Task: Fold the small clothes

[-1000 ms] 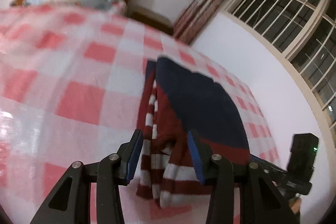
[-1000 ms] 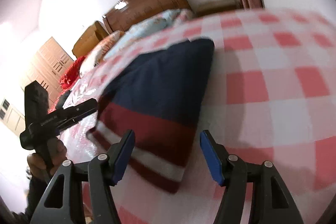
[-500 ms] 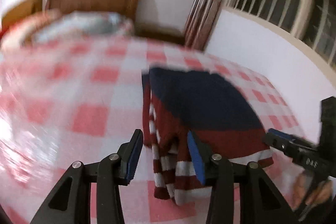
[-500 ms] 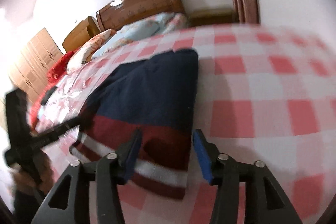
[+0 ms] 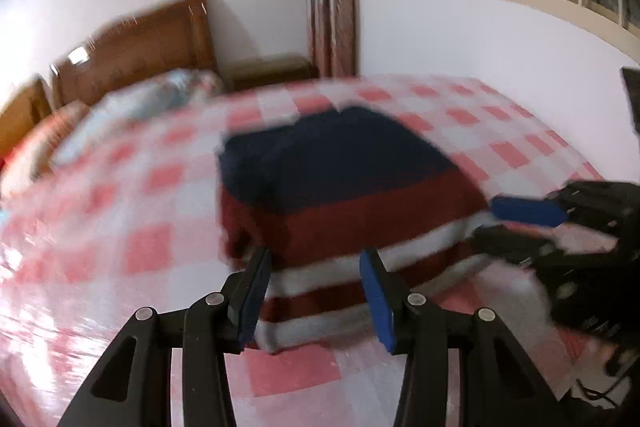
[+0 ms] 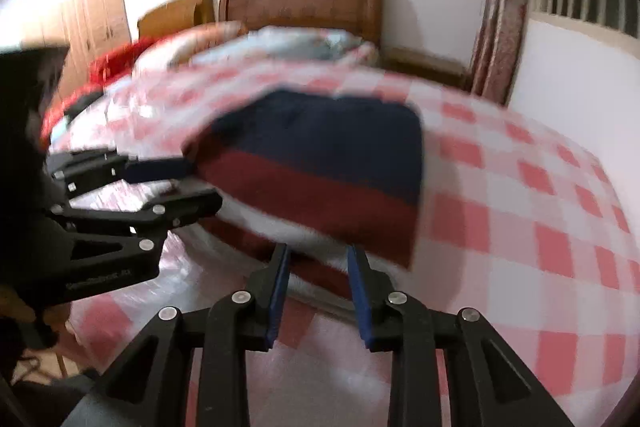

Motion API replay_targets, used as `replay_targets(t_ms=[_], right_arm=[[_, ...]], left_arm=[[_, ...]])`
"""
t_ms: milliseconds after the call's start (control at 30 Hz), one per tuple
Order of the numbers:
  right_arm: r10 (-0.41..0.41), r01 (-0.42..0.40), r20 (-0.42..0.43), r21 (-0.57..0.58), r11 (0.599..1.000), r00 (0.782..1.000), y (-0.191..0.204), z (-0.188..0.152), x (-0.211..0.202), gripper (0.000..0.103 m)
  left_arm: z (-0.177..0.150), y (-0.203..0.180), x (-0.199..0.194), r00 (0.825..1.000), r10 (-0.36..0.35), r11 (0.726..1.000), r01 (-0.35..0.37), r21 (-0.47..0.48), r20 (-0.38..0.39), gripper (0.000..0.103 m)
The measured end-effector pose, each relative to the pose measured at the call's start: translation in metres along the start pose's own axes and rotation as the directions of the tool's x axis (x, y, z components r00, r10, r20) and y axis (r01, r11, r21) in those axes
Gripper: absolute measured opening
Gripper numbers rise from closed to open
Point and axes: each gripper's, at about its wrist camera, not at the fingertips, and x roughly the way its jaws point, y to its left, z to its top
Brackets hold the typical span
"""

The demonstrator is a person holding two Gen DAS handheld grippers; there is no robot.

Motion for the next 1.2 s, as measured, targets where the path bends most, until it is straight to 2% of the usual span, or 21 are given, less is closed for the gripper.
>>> replay_targets(t_ms=[33,67,100,133,200,233,267,300,333,433,500,533,567,633,667,767,933,1200], right_arm=[[-0.026,0.026,0.045,-0.004,1.0,0.999,0.0,0.002,-0.015,0.039],[-0.063,0.065,0.1,-0.015,0.998,0.993,0.002,0.002,-0.034,0.103],[-0.091,0.095,0.155,-0.02,0.995,0.984,0.005,0.001,-0.052,0.103],[-0.116,0.123,0.216,-0.017,0.992,0.969,0.008,0.001,-0.07,0.103],[-0.175,0.183,0.348,0.009,0.983,0.921,0.015,-0.005,-0.106,0.103],[-0.2,0.207,0.397,0.025,0.978,0.896,0.019,-0.009,-0.121,0.103],[-0.22,0.225,0.442,0.043,0.973,0.869,0.023,-0.015,-0.135,0.103],[-0.232,0.234,0.462,0.053,0.971,0.856,0.026,-0.017,-0.142,0.103],[-0.243,0.244,0.474,0.062,0.968,0.846,0.029,-0.019,-0.147,0.103],[-0.274,0.266,0.502,0.089,0.96,0.821,0.038,-0.03,-0.157,0.103],[-0.265,0.252,0.497,0.095,0.963,0.826,0.04,-0.035,-0.154,0.103],[-0.257,0.243,0.483,0.093,0.966,0.837,0.041,-0.036,-0.15,0.103],[-0.251,0.238,0.462,0.087,0.967,0.851,0.042,-0.038,-0.146,0.103],[-0.259,0.246,0.42,0.086,0.966,0.87,0.041,-0.04,-0.134,0.103],[-0.259,0.244,0.406,0.088,0.966,0.876,0.04,-0.04,-0.13,0.103],[-0.262,0.245,0.375,0.094,0.965,0.889,0.04,-0.046,-0.121,0.103],[-0.271,0.256,0.323,0.087,0.963,0.907,0.042,-0.05,-0.109,0.103],[-0.255,0.258,0.308,0.031,0.966,0.917,0.054,-0.054,-0.1,0.103]], left_arm=[[0.002,-0.002,-0.016,0.998,0.031,0.999,-0.032,0.014,0.061,0.054],[0.003,-0.003,-0.033,0.991,0.053,0.998,-0.055,0.009,0.122,0.061],[0.003,-0.002,-0.051,0.979,0.077,0.997,-0.076,-0.013,0.188,0.083],[0.004,-0.001,-0.071,0.958,0.101,0.995,-0.093,-0.04,0.27,0.097],[0.0,0.0,-0.106,0.898,0.162,0.987,-0.142,-0.08,0.41,0.101],[-0.002,-0.002,-0.123,0.855,0.207,0.978,-0.179,-0.105,0.476,0.103],[-0.003,-0.003,-0.135,0.821,0.241,0.97,-0.208,-0.123,0.517,0.103],[-0.003,-0.007,-0.146,0.796,0.265,0.964,-0.232,-0.13,0.545,0.103],[-0.003,-0.012,-0.155,0.779,0.278,0.96,-0.252,-0.126,0.562,0.103],[0.0,-0.019,-0.17,0.778,0.29,0.957,-0.239,-0.165,0.557,0.103],[-0.006,-0.021,-0.175,0.761,0.346,0.936,-0.245,-0.252,0.548,0.103],[-0.007,-0.02,-0.172,0.768,0.343,0.936,-0.229,-0.268,0.541,0.103],[-0.007,-0.02,-0.165,0.789,0.325,0.94,-0.21,-0.268,0.521,0.103],[-0.007,-0.015,-0.146,0.854,0.275,0.953,-0.182,-0.242,0.442,0.103],[-0.008,-0.016,-0.139,0.874,0.265,0.956,-0.182,-0.23,0.408,0.103],[-0.018,-0.019,-0.115,0.907,0.273,0.955,-0.215,-0.204,0.322,0.103],[-0.04,-0.022,-0.102,0.932,0.251,0.961,-0.208,-0.183,0.261,0.103],[-0.055,-0.016,-0.095,0.936,0.262,0.955,-0.217,-0.201,0.235,0.103]])
